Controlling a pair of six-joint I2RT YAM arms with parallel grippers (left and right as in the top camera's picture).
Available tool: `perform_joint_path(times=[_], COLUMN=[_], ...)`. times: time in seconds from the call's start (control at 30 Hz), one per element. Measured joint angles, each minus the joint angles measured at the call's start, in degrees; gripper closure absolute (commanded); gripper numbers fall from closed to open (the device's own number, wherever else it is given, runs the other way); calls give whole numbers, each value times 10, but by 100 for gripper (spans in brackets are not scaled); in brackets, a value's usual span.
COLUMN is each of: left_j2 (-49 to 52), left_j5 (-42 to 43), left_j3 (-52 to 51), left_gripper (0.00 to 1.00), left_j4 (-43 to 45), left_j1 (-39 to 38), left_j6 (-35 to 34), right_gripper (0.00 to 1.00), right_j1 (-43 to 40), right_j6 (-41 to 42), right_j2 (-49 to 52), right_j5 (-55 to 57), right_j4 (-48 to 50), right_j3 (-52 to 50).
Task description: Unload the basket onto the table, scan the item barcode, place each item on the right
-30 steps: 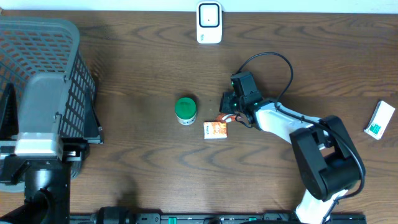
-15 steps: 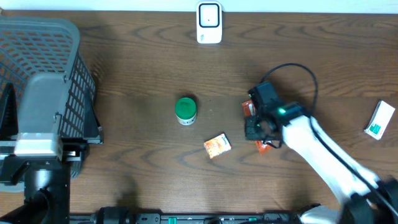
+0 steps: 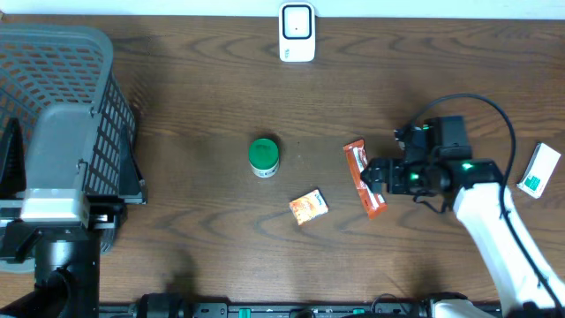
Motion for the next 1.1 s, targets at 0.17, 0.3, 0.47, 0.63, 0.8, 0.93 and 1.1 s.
perform_joint_path(times=[0.17, 0.3, 0.47, 0.63, 0.8, 0.93, 1.1], left_j2=[0, 0, 0, 0, 0, 0, 0], left_j5=[0, 0, 0, 0, 0, 0, 0], left_j3=[0, 0, 0, 0, 0, 0, 0], left_gripper=[1, 1, 1, 1, 1, 1, 1], left_j4=[0, 0, 0, 0, 0, 0, -1], left_j1=[0, 0, 0, 0, 0, 0, 0], left_j6=[0, 0, 0, 0, 0, 0, 0], right_gripper=[11, 70, 99, 99, 99, 99, 99], right_j1=[-71, -79, -79, -79, -78, -71, -51], right_j6=[-57, -88, -83, -38, -5, 27, 64], right_j2=[80, 151, 180, 180, 181, 212, 290], right_j5=[-85, -144, -209, -250, -266, -290, -332], right_j4=[21, 44, 102, 163, 219, 296, 370], right_j3=[-17, -21, -24, -24, -24, -23, -22])
